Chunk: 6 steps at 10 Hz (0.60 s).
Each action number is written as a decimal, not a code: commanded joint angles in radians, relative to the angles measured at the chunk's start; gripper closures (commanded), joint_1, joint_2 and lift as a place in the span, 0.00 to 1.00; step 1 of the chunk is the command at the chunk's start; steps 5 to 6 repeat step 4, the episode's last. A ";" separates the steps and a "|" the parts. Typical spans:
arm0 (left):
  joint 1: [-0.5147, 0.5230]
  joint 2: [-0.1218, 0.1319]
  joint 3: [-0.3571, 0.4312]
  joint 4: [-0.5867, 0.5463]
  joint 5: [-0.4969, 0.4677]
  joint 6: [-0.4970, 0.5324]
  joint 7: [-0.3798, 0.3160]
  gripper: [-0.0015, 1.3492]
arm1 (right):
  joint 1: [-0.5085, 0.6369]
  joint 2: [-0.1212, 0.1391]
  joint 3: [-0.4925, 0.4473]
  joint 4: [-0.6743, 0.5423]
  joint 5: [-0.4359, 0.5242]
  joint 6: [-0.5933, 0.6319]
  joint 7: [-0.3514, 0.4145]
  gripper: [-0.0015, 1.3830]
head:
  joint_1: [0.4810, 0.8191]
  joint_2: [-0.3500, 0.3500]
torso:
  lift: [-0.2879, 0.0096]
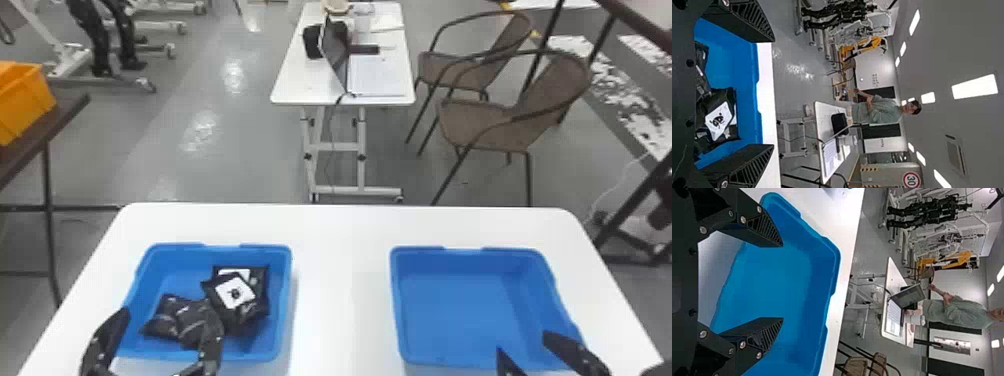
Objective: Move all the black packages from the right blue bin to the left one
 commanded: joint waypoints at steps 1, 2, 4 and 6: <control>-0.003 0.005 -0.003 0.003 0.003 -0.002 0.000 0.04 | -0.002 0.006 0.000 0.000 0.000 0.000 0.000 0.28 | 0.63 0.55 | 0.83; -0.005 0.006 -0.003 0.005 0.005 -0.003 0.000 0.04 | -0.002 0.006 0.000 0.000 0.000 0.000 0.000 0.28 | 0.63 0.55 | 0.83; -0.008 0.008 -0.005 0.005 0.005 -0.003 0.000 0.04 | -0.002 0.006 0.000 0.002 0.000 0.000 0.000 0.28 | 0.63 0.55 | 0.83; -0.008 0.008 -0.005 0.005 0.005 -0.003 0.000 0.04 | -0.002 0.006 0.000 0.002 0.000 0.000 0.000 0.28 | 0.63 0.55 | 0.83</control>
